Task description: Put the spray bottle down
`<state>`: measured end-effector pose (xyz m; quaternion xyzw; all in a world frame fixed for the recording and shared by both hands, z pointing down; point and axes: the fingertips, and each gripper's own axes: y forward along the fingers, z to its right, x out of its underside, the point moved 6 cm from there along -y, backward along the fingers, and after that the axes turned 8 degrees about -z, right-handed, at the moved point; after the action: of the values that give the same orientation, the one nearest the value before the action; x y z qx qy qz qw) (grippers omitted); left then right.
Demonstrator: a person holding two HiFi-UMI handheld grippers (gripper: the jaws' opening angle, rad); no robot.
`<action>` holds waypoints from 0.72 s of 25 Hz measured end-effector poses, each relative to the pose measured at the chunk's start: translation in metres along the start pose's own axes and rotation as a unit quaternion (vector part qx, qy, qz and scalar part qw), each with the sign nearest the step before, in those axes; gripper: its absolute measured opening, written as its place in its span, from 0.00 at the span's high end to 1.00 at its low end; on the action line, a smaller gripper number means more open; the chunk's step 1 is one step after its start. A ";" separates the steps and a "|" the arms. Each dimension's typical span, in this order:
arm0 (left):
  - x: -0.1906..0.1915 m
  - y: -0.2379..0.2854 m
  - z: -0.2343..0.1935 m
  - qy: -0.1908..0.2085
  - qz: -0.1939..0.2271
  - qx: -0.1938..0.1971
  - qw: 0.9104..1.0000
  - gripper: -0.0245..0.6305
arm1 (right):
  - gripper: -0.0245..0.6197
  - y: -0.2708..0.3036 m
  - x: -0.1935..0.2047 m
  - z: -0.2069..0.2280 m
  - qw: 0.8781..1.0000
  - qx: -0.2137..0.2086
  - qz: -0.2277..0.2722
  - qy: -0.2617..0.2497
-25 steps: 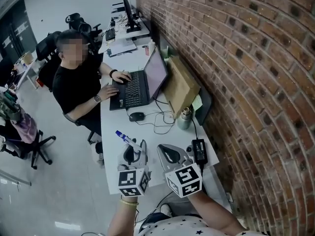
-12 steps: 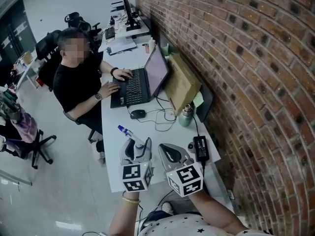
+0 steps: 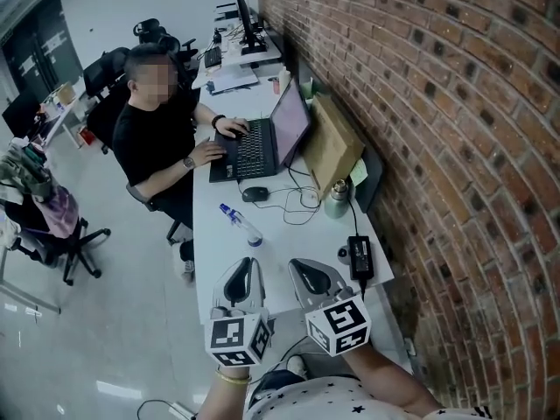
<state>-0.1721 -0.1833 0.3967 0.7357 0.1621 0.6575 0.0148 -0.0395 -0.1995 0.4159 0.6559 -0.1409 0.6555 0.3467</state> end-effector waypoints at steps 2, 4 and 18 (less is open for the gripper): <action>0.001 -0.019 0.009 -0.010 0.006 -0.006 1.000 0.95 | 0.96 -0.013 0.002 -0.006 1.000 -0.012 0.002 -0.001; 0.006 -0.034 0.017 -0.013 0.006 -0.011 1.000 0.95 | 0.96 -0.026 0.005 -0.013 1.000 -0.026 0.001 -0.003; 0.054 -0.105 0.064 -0.049 -0.028 -0.039 0.998 0.95 | 0.96 -0.100 0.028 -0.044 0.997 -0.073 0.002 -0.026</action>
<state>-0.1285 -0.0574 0.4158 0.7607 0.1559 0.6262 0.0702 -0.0066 -0.0917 0.4110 0.6455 -0.1986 0.6267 0.3888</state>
